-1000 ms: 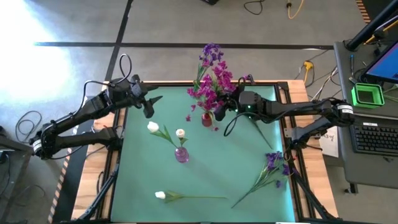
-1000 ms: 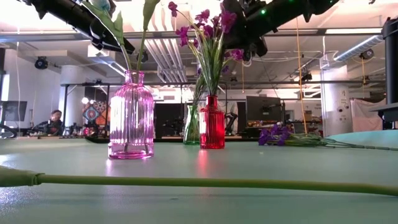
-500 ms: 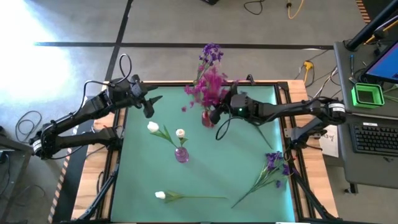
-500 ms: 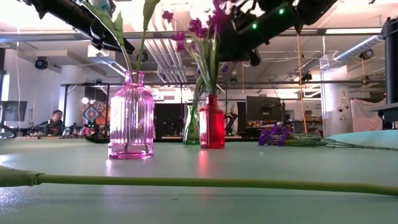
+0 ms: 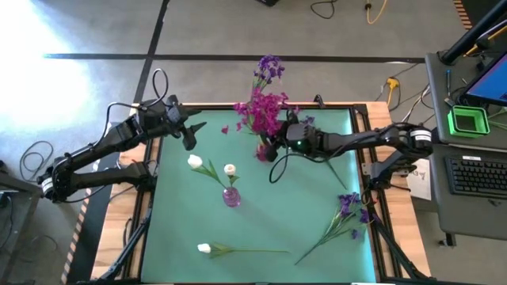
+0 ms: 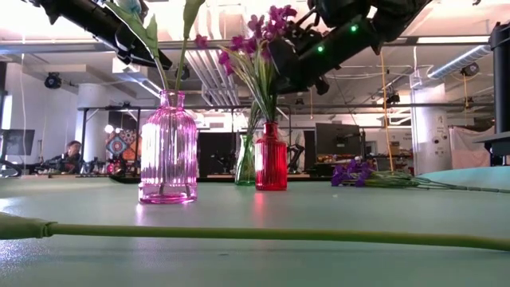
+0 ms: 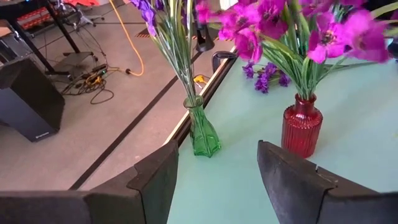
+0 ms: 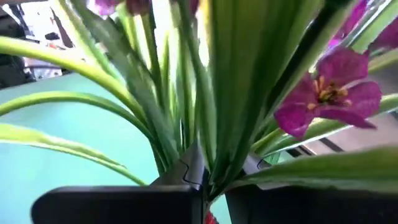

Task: Sort flowers into vase by color
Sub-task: Put the pink flower into the red vase

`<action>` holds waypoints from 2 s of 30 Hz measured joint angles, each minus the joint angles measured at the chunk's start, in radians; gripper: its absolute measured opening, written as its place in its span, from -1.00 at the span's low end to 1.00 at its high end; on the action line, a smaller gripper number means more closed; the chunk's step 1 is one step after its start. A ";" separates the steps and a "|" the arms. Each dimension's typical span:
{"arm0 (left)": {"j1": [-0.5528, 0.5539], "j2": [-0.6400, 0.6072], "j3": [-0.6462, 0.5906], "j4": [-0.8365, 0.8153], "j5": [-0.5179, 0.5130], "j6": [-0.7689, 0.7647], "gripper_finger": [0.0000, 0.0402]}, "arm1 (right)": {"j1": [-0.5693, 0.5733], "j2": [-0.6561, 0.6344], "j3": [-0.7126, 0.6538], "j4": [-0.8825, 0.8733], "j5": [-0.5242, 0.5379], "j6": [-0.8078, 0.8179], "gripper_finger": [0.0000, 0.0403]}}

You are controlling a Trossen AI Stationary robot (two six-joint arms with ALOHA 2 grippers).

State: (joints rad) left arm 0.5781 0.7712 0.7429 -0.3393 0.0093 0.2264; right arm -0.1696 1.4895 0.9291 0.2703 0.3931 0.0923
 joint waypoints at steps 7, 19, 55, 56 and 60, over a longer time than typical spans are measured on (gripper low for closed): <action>0.000 0.000 0.000 -0.002 0.000 0.000 0.03 | 0.020 0.013 -0.002 -0.018 0.000 -0.051 -0.86; 0.000 0.000 0.000 -0.011 0.000 0.000 0.03 | 0.021 0.044 -0.002 -0.027 0.003 -0.051 -0.86; 0.000 0.000 0.000 -0.012 -0.002 -0.005 0.03 | 0.056 -0.087 -0.003 -0.124 0.053 -0.002 -0.28; 0.000 0.000 0.000 -0.012 -0.002 -0.005 0.03 | 0.056 -0.087 -0.003 -0.133 0.053 0.002 -0.36; 0.000 0.000 0.000 -0.013 -0.002 -0.005 0.03 | 0.056 -0.083 -0.003 -0.163 0.053 0.001 -0.74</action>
State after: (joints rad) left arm 0.5779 0.7712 0.7429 -0.3519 0.0078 0.2211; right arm -0.1132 1.4063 0.9264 0.1078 0.4460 0.0937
